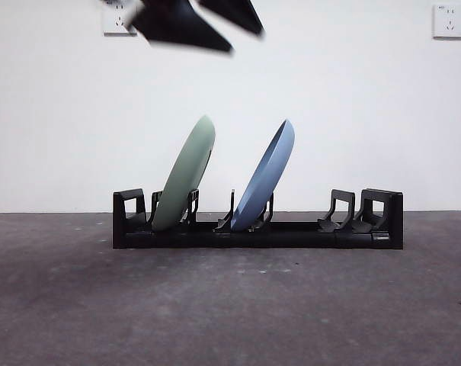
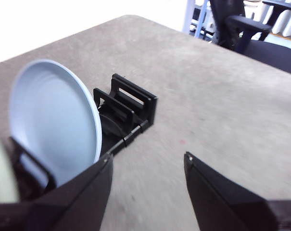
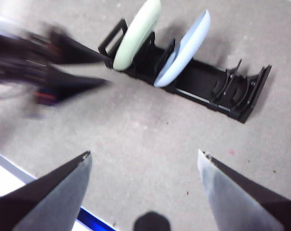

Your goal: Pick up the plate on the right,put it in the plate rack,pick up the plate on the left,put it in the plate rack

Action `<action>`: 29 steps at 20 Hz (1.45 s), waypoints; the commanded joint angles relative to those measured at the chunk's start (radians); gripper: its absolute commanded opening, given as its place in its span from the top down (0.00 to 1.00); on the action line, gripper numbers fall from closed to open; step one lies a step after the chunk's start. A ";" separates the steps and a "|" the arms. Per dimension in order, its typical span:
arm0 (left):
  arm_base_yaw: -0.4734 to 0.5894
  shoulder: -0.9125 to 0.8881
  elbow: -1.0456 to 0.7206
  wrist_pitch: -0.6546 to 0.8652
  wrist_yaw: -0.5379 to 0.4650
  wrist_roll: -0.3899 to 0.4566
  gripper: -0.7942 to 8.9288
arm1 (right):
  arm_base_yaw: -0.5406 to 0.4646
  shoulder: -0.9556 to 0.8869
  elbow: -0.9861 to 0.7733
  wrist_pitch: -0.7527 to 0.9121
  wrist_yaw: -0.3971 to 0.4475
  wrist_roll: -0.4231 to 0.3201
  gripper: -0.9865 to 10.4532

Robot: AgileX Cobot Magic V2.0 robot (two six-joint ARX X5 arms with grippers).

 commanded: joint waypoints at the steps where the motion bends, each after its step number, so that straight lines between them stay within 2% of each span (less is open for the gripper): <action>1: -0.003 -0.149 -0.001 -0.144 0.002 0.013 0.66 | 0.001 0.000 -0.055 -0.022 -0.018 -0.019 0.58; 8: -0.003 -0.491 -0.001 -0.456 0.003 0.013 0.66 | 0.001 0.000 -0.275 0.054 -0.164 -0.033 0.59; 10: -0.003 -0.536 -0.001 -0.499 0.003 0.013 0.67 | 0.001 0.000 -0.304 0.082 -0.192 -0.033 0.71; 11: -0.003 -0.547 -0.001 -0.512 0.003 0.013 0.73 | 0.001 0.000 -0.309 0.088 -0.200 -0.034 0.79; 12: -0.003 -0.555 -0.001 -0.521 0.003 0.013 0.85 | 0.001 0.000 -0.311 0.097 -0.202 -0.035 0.85; 13: -0.003 -0.559 -0.001 -0.528 0.003 0.013 0.94 | 0.001 0.000 -0.311 0.103 -0.202 -0.037 0.91; 18: -0.003 -0.556 -0.001 -0.534 0.003 0.012 0.93 | 0.001 0.000 -0.311 0.111 -0.196 -0.037 0.92; 21: -0.003 -0.556 -0.001 -0.534 -0.002 0.012 0.92 | 0.001 0.000 -0.310 0.115 -0.182 0.011 0.91; 23: -0.003 -0.556 -0.001 -0.535 -0.004 0.013 0.92 | 0.001 0.000 -0.310 0.129 -0.177 0.009 0.91; 29: -0.003 -0.532 -0.001 -0.539 -0.004 0.012 0.92 | 0.001 0.000 -0.310 0.137 -0.053 0.009 0.91</action>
